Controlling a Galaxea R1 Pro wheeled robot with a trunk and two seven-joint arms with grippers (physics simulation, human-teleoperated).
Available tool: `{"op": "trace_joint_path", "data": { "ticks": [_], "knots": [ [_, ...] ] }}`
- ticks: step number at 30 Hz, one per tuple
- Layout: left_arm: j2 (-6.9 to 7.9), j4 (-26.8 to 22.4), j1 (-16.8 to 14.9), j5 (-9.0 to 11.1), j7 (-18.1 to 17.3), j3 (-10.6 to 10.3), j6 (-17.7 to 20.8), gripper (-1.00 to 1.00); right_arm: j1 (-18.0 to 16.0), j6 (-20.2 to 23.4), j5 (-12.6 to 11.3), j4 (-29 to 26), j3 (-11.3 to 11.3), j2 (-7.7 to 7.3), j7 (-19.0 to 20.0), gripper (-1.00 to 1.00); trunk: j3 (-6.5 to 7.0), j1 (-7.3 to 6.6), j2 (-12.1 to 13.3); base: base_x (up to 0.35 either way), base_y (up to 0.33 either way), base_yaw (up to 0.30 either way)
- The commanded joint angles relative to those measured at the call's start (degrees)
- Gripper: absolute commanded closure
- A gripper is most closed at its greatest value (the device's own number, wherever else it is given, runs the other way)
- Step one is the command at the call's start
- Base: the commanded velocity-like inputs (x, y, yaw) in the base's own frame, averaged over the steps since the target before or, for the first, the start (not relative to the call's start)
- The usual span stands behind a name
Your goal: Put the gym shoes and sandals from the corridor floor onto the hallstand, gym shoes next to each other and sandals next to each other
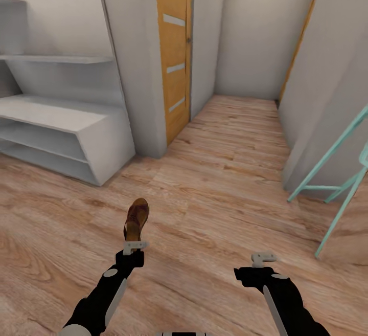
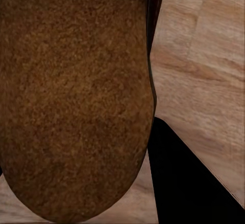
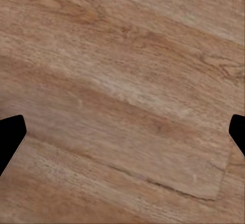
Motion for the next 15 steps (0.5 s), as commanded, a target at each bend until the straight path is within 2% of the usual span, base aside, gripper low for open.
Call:
{"op": "trace_joint_path", "data": {
  "ticks": [1,15],
  "knots": [
    [-0.02,-0.1,0.0,-0.1,0.0,0.0,0.4,1.00,0.0,0.3,0.0,-0.1,0.0,-0.01,0.0,-1.00,0.01,-0.01,0.0,0.000,0.000,0.254],
    [-0.02,-0.1,0.0,-0.1,0.0,0.0,0.4,1.00,0.0,0.3,0.0,-0.1,0.0,-0.01,0.0,-1.00,0.79,-0.01,0.0,0.000,0.000,0.253]
  ]
}}
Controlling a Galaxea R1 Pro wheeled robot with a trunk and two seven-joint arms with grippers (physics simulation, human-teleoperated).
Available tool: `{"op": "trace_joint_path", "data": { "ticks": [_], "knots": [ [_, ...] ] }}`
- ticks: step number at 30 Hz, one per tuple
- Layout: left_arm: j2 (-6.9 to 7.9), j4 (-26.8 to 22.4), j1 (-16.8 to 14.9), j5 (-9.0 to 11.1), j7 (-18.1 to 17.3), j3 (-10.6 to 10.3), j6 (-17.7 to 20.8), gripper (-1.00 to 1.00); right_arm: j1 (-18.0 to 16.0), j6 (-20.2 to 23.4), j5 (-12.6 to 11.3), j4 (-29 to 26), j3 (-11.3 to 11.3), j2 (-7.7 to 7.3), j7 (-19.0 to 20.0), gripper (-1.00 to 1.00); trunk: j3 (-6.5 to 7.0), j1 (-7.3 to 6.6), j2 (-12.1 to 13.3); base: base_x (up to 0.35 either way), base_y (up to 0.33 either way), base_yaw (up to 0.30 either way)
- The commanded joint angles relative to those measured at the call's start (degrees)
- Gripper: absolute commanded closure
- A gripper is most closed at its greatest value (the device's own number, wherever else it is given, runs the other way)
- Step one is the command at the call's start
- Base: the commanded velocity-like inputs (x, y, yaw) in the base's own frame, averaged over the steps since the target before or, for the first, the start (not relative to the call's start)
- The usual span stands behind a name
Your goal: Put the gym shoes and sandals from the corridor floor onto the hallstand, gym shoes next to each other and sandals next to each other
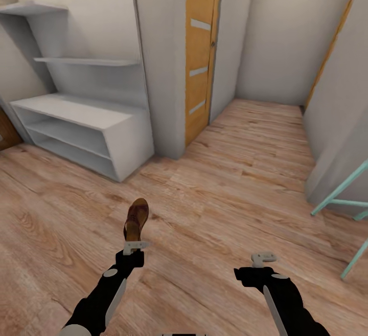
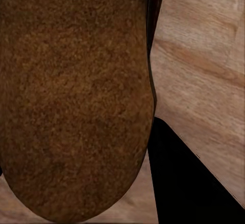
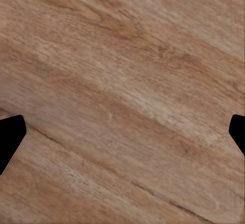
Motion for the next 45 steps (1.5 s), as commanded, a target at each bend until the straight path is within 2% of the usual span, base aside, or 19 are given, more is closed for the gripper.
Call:
{"op": "trace_joint_path", "data": {
  "ticks": [1,29,39,43,44,45],
  "knots": [
    [-0.02,-0.1,0.0,-0.1,0.0,0.0,0.4,1.00,0.0,0.3,0.0,-0.1,0.0,0.01,0.0,-1.00,0.01,-0.01,0.0,0.000,0.000,0.252],
    [-0.02,-0.2,0.0,-0.2,0.0,0.1,0.4,1.00,0.0,0.3,0.0,-0.1,0.0,0.00,0.0,-1.00,1.58,-0.01,0.0,0.000,0.000,0.252],
    [0.02,-1.8,-0.1,-0.2,0.1,0.2,0.3,1.00,0.0,0.3,0.0,-0.1,0.0,-0.01,0.0,-1.00,2.15,-0.01,0.0,0.001,0.000,0.252],
    [0.03,-1.8,0.0,-0.1,0.1,1.2,0.3,1.00,0.0,0.3,0.0,-0.1,0.0,-0.01,0.0,-1.00,2.37,-0.01,0.0,0.124,0.000,0.252],
    [0.01,-1.8,0.0,-0.1,0.1,2.2,0.3,1.00,0.0,0.3,0.0,-0.1,0.0,-0.01,0.0,-1.00,2.43,-0.01,0.0,0.284,0.000,0.252],
    [0.01,-1.8,0.0,-0.1,0.0,2.4,0.3,1.00,0.0,0.3,0.0,-0.1,0.0,-0.01,0.0,-1.00,2.48,-0.01,0.0,0.296,0.000,0.252]
  ]
}}
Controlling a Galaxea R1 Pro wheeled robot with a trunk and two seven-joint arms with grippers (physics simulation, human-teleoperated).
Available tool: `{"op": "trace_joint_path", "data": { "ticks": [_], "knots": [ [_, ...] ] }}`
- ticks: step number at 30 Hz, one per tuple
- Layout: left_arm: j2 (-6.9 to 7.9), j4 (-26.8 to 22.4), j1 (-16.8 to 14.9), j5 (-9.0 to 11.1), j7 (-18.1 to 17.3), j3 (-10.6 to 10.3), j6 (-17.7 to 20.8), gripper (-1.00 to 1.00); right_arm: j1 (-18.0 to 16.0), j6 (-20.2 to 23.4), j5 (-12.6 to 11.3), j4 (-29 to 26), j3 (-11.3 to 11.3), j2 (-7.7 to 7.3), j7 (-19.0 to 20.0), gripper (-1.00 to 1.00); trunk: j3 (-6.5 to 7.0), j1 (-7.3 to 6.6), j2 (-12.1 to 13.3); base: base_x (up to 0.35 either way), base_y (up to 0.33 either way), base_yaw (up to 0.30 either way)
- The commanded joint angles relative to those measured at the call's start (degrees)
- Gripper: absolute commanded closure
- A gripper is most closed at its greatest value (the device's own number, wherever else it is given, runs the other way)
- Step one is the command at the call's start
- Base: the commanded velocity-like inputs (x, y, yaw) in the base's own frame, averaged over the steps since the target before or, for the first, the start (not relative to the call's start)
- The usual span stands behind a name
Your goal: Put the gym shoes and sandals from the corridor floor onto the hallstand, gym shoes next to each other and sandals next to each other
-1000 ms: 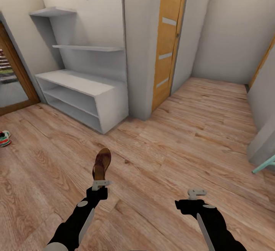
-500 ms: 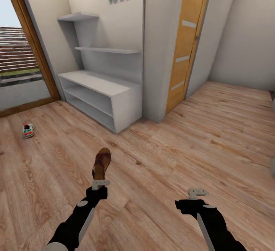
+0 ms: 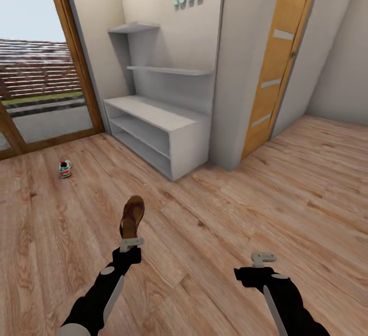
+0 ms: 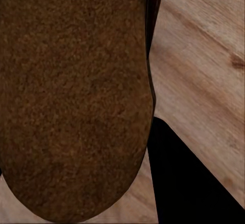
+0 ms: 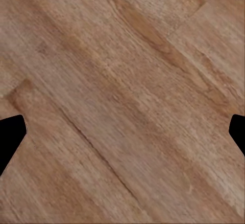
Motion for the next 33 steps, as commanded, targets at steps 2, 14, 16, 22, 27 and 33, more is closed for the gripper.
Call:
{"op": "trace_joint_path", "data": {
  "ticks": [2,14,16,22,27,33],
  "knots": [
    [-0.07,-0.1,0.0,-0.1,0.0,0.5,0.4,1.00,0.0,0.3,0.1,-0.1,0.0,0.00,0.0,-1.00,0.06,0.02,0.0,0.311,0.000,0.252],
    [-0.08,0.0,0.0,-0.1,0.0,0.8,0.4,1.00,0.0,0.3,0.1,-0.1,0.0,0.00,0.0,-1.00,0.72,0.02,0.0,0.335,0.000,0.252],
    [-0.08,0.0,0.0,-0.1,0.0,0.8,0.4,1.00,0.0,0.3,0.1,-0.1,0.0,0.00,0.0,-1.00,0.83,0.02,0.0,0.340,0.000,0.252],
    [-0.08,0.0,0.0,-0.1,0.0,0.8,0.4,1.00,0.0,0.3,0.1,-0.1,0.0,0.01,0.0,-1.00,1.16,0.02,0.0,0.340,0.039,0.252],
    [-0.08,0.0,0.0,-0.1,0.0,0.8,0.4,1.00,0.0,0.3,0.1,-0.1,0.0,0.00,0.0,-1.00,1.43,0.02,0.0,0.311,0.142,0.252],
    [-0.08,0.0,0.0,-0.1,0.0,0.8,0.4,1.00,0.0,0.3,0.1,-0.1,0.0,0.00,0.0,-1.00,1.75,0.02,0.0,0.284,0.201,0.252]
  ]
}}
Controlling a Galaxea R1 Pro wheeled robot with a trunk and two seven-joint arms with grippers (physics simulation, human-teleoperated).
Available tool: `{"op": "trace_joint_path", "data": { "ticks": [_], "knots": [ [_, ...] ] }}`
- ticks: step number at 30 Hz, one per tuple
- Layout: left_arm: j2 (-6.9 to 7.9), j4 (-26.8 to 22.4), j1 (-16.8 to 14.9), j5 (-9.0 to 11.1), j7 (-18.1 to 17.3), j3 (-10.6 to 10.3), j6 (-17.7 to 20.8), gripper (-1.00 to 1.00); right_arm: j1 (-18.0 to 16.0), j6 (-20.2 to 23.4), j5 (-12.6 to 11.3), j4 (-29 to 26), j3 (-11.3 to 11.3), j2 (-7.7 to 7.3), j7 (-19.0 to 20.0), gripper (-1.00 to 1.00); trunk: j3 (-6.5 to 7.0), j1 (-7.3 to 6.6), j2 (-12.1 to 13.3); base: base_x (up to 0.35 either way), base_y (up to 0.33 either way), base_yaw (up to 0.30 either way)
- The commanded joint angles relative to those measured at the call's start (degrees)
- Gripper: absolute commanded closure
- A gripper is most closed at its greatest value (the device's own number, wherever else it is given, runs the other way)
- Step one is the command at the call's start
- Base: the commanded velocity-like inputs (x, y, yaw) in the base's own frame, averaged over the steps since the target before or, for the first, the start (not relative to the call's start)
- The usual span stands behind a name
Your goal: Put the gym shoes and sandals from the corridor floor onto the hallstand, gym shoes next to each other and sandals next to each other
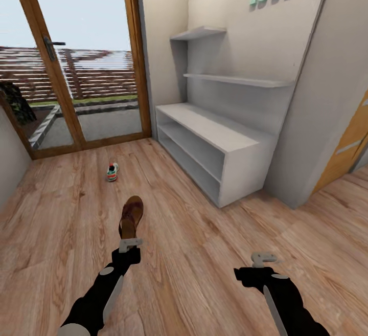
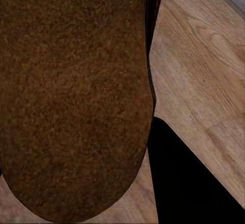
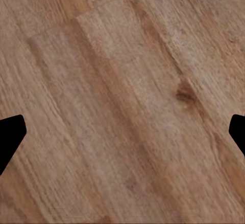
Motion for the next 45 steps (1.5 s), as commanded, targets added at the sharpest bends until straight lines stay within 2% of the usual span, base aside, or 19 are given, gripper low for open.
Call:
{"op": "trace_joint_path", "data": {
  "ticks": [1,22,45],
  "knots": [
    [-0.05,-0.1,0.0,-0.1,0.0,0.1,0.4,1.00,0.0,0.3,0.1,-0.1,0.0,0.00,0.0,-1.00,0.00,0.02,0.0,0.275,0.215,0.252],
    [-0.05,-0.1,0.0,-0.1,0.0,0.2,0.4,1.00,0.0,0.3,0.1,-0.1,0.0,0.00,0.0,-1.00,1.06,0.02,0.0,0.271,0.219,0.256],
    [-0.05,-0.1,0.0,-0.2,0.0,0.2,0.4,1.00,0.0,0.3,0.1,-0.1,0.0,0.00,0.0,-1.00,0.78,0.02,0.0,0.275,0.214,0.275]
  ]
}}
